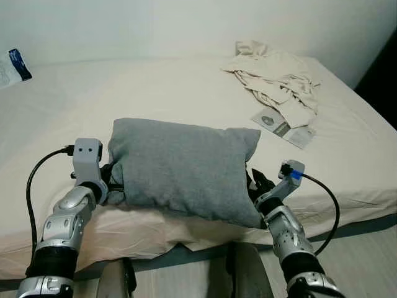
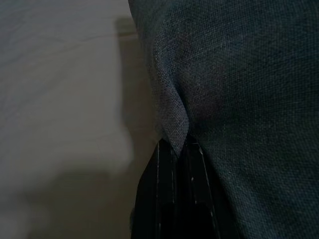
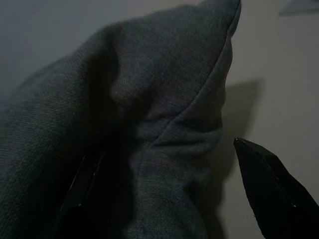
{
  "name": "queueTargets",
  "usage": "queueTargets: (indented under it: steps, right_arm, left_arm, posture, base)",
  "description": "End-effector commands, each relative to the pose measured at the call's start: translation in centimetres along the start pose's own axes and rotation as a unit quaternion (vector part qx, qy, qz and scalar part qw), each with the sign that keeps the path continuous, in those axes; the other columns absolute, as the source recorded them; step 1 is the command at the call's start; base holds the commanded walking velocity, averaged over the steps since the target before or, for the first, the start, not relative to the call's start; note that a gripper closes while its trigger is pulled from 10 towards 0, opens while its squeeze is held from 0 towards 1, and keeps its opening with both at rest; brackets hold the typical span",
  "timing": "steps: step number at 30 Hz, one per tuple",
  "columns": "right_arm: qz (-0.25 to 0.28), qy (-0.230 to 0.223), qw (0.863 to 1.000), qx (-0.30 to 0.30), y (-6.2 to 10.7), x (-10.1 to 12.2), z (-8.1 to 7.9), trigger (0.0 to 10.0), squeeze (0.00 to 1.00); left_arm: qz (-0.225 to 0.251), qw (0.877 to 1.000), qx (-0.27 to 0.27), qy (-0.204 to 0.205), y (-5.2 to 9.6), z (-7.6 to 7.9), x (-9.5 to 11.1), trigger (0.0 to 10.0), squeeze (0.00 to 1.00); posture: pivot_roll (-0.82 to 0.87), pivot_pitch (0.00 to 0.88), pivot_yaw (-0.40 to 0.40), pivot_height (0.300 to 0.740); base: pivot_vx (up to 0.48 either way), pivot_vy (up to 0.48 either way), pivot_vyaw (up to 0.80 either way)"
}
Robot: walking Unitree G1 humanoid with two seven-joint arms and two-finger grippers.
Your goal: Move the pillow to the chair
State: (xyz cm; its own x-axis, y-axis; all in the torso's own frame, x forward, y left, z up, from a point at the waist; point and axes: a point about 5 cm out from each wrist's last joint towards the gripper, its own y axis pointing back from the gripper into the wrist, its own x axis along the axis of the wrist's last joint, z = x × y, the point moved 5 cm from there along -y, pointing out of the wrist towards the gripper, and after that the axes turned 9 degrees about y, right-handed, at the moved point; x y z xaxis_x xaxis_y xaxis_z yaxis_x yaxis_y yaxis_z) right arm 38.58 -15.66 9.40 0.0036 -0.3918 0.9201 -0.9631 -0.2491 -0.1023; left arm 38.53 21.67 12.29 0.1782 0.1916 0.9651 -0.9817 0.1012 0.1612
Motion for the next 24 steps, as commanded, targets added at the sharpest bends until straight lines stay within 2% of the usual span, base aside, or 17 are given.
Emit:
queueTargets:
  steps: [1, 3, 6, 8, 9, 10, 13, 16, 19, 22, 24]
  right_arm:
    - [-0.003, -0.003, 1.000, 0.009, -0.5, -0.5, -1.3, 10.0, 1.00]
    - [0.000, -0.016, 1.000, -0.015, -0.4, -0.2, -0.3, 10.0, 1.00]
    - [-0.001, -0.027, 1.000, -0.012, -0.5, -0.2, -0.3, 10.0, 1.00]
    - [-0.007, -0.038, 0.999, 0.022, -0.7, -0.2, -1.4, 10.0, 1.00]
    - [-0.007, -0.038, 0.999, 0.022, -0.7, -0.2, -1.4, 10.0, 1.00]
    - [-0.022, -0.043, 0.997, 0.059, -0.6, -0.6, -2.7, 10.0, 1.00]
    - [-0.040, -0.036, 0.996, 0.074, -0.4, -1.3, -3.3, 10.0, 1.00]
    - [-0.066, -0.053, 0.989, 0.122, 0.2, -2.5, -4.8, 10.0, 1.00]
    - [-0.082, -0.056, 0.986, 0.134, 0.4, -3.0, -5.2, 10.0, 1.00]
    - [-0.122, -0.034, 0.982, 0.144, 0.5, -4.3, -5.6, 10.0, 1.00]
    - [-0.126, -0.031, 0.981, 0.141, 0.4, -4.4, -5.6, 10.0, 1.00]
  left_arm:
    - [-0.015, 1.000, -0.023, 0.000, -0.3, 1.2, -0.7, 0.0, 0.00]
    - [-0.014, 1.000, -0.022, 0.000, -0.3, 1.1, -0.7, 0.0, 0.00]
    - [-0.014, 1.000, -0.023, 0.000, -0.4, 1.2, -0.6, 0.0, 0.00]
    - [-0.014, 1.000, -0.024, 0.000, -0.5, 1.3, -0.6, 0.0, 0.00]
    - [-0.014, 1.000, -0.024, 0.000, -0.5, 1.3, -0.6, 0.0, 0.00]
    - [-0.015, 1.000, -0.025, 0.001, -0.5, 1.3, -0.7, 0.0, 0.00]
    - [-0.016, 1.000, -0.026, 0.001, -0.5, 1.4, -0.8, 0.0, 0.00]
    - [-0.019, 0.999, -0.032, 0.003, -0.5, 1.7, -1.1, 0.0, 0.00]
    - [-0.020, 0.999, -0.034, 0.004, -0.6, 1.9, -1.1, 0.0, 0.00]
    - [-0.022, 0.999, -0.042, 0.003, -0.7, 2.6, -1.3, 0.0, 0.00]
    - [-0.022, 0.999, -0.046, 0.003, -0.8, 2.8, -1.3, 0.0, 0.00]
  posture:
    - [0.06, 0.158, -0.020, 0.540]
    - [0.06, 0.155, -0.018, 0.540]
    - [0.06, 0.154, -0.017, 0.540]
    - [0.06, 0.152, -0.018, 0.540]
    - [0.06, 0.152, -0.018, 0.540]
    - [0.06, 0.150, -0.019, 0.540]
    - [0.06, 0.151, -0.020, 0.540]
    - [0.05, 0.147, -0.019, 0.540]
    - [0.05, 0.144, -0.018, 0.540]
    - [0.05, 0.140, -0.015, 0.540]
    - [0.05, 0.136, -0.012, 0.540]
  base:
    - [0.000, 0.000, 0.00]
    - [0.000, 0.000, 0.00]
    - [0.000, 0.000, 0.00]
    - [0.000, 0.000, 0.00]
    - [0.000, 0.000, 0.00]
    - [0.000, 0.000, 0.00]
    - [0.000, 0.000, 0.00]
    - [0.000, 0.000, 0.00]
    - [0.000, 0.000, 0.00]
    - [0.000, 0.000, 0.00]
    - [0.000, 0.000, 0.00]
